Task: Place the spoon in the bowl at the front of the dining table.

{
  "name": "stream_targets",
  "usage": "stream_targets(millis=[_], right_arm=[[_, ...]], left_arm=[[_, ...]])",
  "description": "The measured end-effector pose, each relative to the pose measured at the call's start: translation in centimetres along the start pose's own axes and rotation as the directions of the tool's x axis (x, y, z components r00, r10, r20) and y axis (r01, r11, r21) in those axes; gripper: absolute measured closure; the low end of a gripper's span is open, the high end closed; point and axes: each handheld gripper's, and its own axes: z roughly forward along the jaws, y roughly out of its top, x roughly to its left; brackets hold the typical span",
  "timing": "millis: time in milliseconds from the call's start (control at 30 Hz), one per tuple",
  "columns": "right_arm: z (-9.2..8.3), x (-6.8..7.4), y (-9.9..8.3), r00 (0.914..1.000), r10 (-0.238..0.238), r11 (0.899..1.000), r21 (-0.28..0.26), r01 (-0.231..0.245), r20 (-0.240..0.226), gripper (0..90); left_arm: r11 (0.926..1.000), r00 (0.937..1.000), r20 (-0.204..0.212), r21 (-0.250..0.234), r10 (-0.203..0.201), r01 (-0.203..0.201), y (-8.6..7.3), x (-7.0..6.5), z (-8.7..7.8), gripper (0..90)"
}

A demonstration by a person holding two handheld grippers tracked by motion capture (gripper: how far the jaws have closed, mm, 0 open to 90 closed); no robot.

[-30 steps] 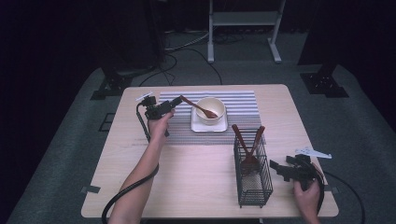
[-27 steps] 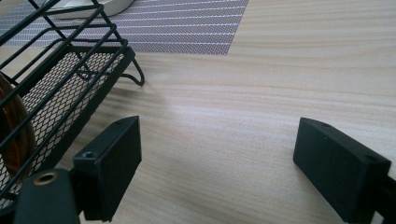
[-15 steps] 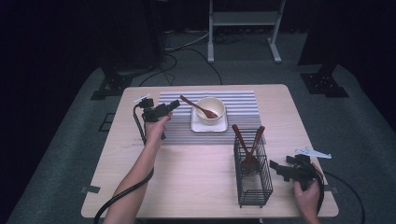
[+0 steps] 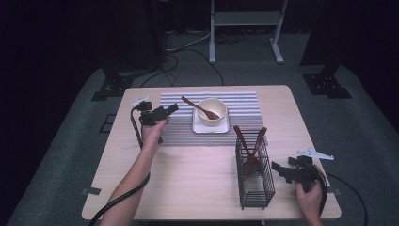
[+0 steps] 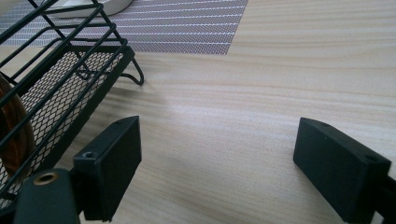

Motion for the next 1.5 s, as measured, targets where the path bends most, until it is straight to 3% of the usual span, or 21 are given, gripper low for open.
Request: stream_targets(millis=[600, 1500], right_arm=[[0.0, 0.0, 0.0, 1.0000, -0.004, 1.000, 0.001, 0.004, 0.004, 14.0], [0.0, 0.0, 0.0, 1.0000, -0.003, 1.000, 0.001, 0.003, 0.006, 14.0]], left_arm=[[0.9977, 0.9985, 0.005, 0.041, 0.054, -0.054, -0.9, -0.2, -1.5, 8.0], [0.9907, 0.9917, 0.066, 0.072, 0.111, -0.115, -1.8, -1.9, -2.9, 8.0]])
